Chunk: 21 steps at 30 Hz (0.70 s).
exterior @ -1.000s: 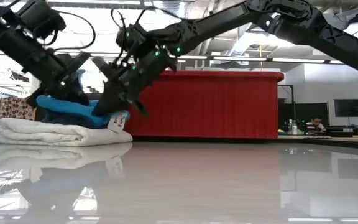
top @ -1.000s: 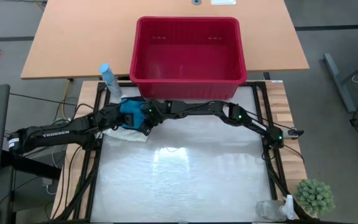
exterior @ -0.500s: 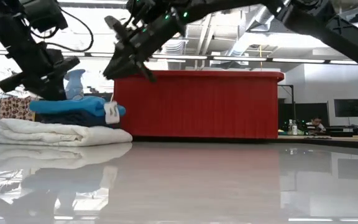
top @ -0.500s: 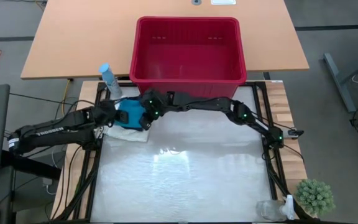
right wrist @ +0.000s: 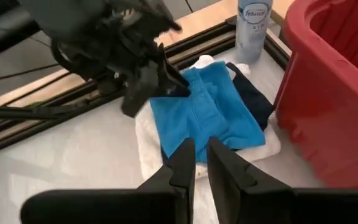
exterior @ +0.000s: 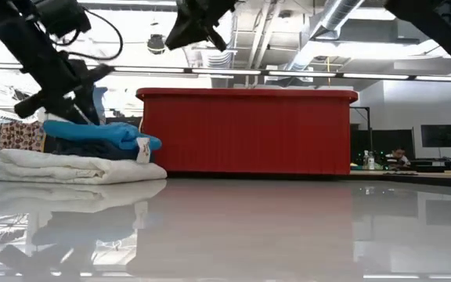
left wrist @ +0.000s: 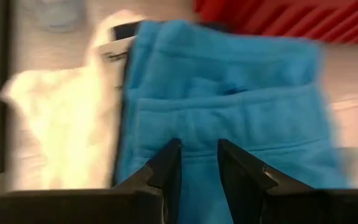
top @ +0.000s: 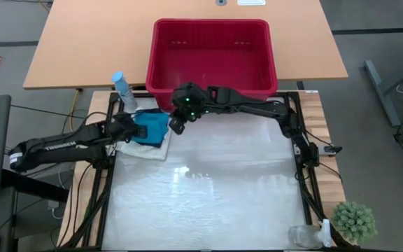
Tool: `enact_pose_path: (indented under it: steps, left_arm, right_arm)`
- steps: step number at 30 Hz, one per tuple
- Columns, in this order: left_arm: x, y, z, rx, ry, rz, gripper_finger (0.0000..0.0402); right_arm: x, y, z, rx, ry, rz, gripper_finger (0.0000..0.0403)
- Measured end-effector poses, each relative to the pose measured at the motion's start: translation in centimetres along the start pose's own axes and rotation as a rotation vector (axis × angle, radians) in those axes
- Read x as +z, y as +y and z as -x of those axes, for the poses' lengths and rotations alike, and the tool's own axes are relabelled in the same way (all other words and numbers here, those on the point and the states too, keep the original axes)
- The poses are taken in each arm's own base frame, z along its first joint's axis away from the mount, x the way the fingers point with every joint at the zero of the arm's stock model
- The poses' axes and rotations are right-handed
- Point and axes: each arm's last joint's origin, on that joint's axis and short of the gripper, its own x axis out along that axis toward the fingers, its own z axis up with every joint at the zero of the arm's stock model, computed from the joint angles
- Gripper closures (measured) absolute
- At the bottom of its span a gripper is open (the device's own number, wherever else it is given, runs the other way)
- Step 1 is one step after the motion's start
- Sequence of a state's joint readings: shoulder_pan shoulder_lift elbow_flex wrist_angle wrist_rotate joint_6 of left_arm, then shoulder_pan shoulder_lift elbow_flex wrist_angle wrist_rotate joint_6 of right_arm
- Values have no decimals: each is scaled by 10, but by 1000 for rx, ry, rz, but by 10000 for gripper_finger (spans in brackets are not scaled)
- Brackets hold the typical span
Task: Fold Laundry from Bin
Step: Stack the blue shorts on the black shorts
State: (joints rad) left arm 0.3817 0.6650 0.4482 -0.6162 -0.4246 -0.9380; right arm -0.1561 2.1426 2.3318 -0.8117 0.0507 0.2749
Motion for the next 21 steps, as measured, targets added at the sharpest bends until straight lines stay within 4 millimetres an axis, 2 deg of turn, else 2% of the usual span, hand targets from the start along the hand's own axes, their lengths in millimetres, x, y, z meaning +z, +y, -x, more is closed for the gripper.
enact_pose_path:
  steps: [4, 7, 11, 14, 18, 21]
  left_arm:
    - [11, -8, 12, -110, -51, 49, 310]
    - [22, -12, 26, -166, -96, 28, 310]
    - [31, -12, 39, -141, -121, -30, 310]
    - [29, -6, 36, 8, -128, -37, 321]
    - [23, -6, 25, 131, -90, -66, 367]
    - [21, -10, 13, 188, -58, -108, 395]
  right_arm:
    - [-1, -4, -6, -8, -1, 10, 354]
    - [5, -6, -12, 63, -54, -30, 376]
    - [14, -8, -11, 157, -104, -49, 391]
    - [13, -10, -10, 155, -89, -54, 383]
    - [9, -8, -10, 152, -59, -53, 373]
    - [6, -4, -9, 153, -31, -57, 384]
